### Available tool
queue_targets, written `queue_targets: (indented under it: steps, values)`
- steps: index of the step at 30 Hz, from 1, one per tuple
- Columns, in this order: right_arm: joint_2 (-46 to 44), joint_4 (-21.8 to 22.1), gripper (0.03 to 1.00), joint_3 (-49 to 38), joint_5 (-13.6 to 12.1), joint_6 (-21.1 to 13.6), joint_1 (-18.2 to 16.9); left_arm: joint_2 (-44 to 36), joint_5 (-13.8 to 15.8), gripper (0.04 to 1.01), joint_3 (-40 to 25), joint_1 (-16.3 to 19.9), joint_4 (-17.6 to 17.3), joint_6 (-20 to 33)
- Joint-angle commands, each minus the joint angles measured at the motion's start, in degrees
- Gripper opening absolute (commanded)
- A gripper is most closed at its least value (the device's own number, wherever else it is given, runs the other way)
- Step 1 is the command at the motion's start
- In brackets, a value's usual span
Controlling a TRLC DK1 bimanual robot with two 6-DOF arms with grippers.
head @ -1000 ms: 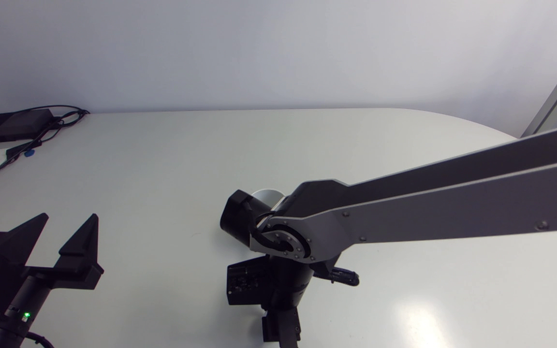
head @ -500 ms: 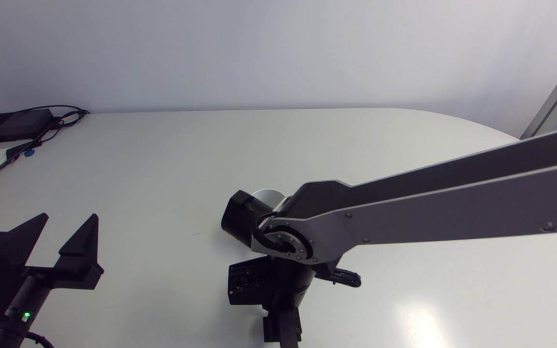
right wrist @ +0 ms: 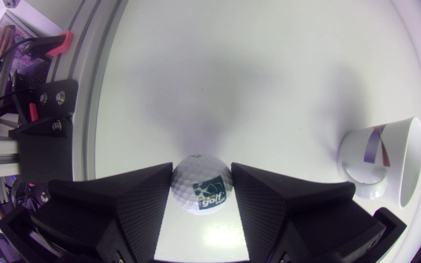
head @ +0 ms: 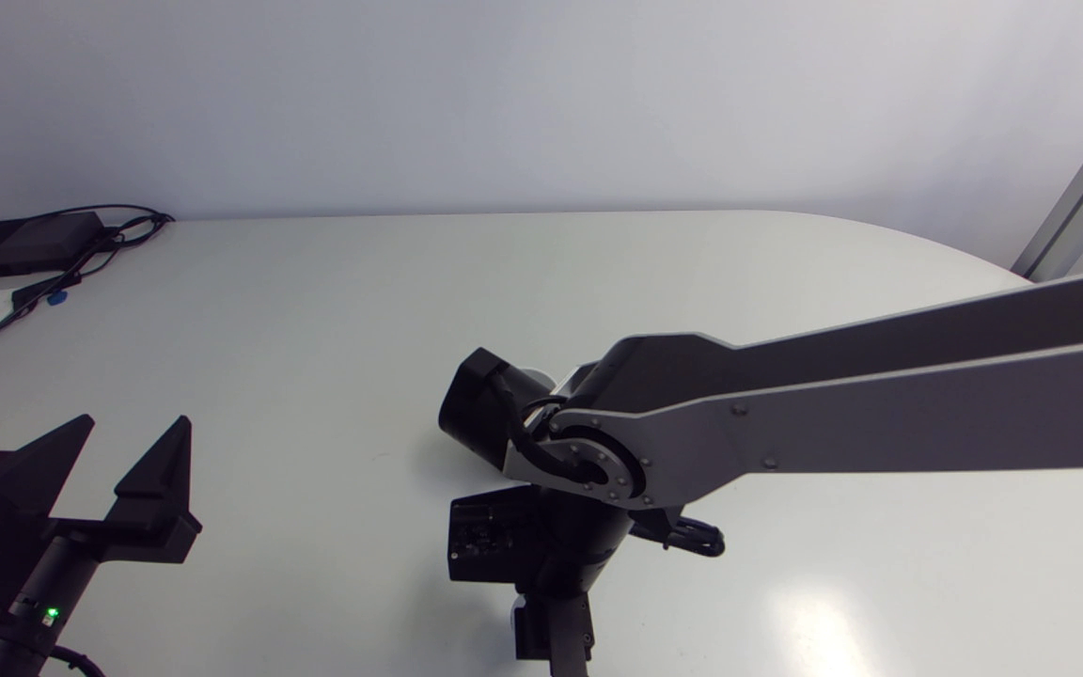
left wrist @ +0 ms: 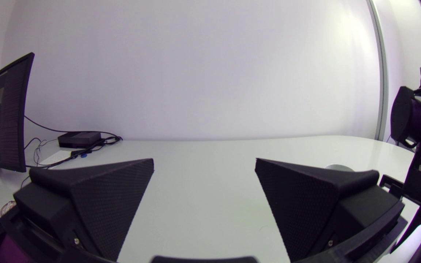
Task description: Pick up the white golf ball from the table and place it into the cup.
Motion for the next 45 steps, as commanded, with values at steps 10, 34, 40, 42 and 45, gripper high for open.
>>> queue_targets:
  steps: [10,34,40,42,45]
  values:
    - [-7.5,-5.6,0.339,3.2,-0.1,-1.1,-7.4,-0.9,0.4,0.993,-0.8,-0.2,-0.4,-0.7]
    - [8.9,-5.7,0.346,26.6,-3.0,-2.4,-17.7,-0.9,0.4,0.993,-0.8,-0.3,-0.5,-0.7]
    - [12.7,-6.1,0.348,31.3,-3.6,-2.5,-19.5,-0.9,0.4,0.993,-0.8,-0.4,-0.5,-0.7]
    - [13.8,-6.3,0.348,31.9,-3.7,-2.5,-19.7,-0.9,0.4,0.993,-0.8,-0.4,-0.5,-0.8]
    - [15.0,-6.3,0.348,31.9,-3.7,-2.7,-19.7,-0.9,0.4,0.993,-0.8,-0.4,-0.5,-0.7]
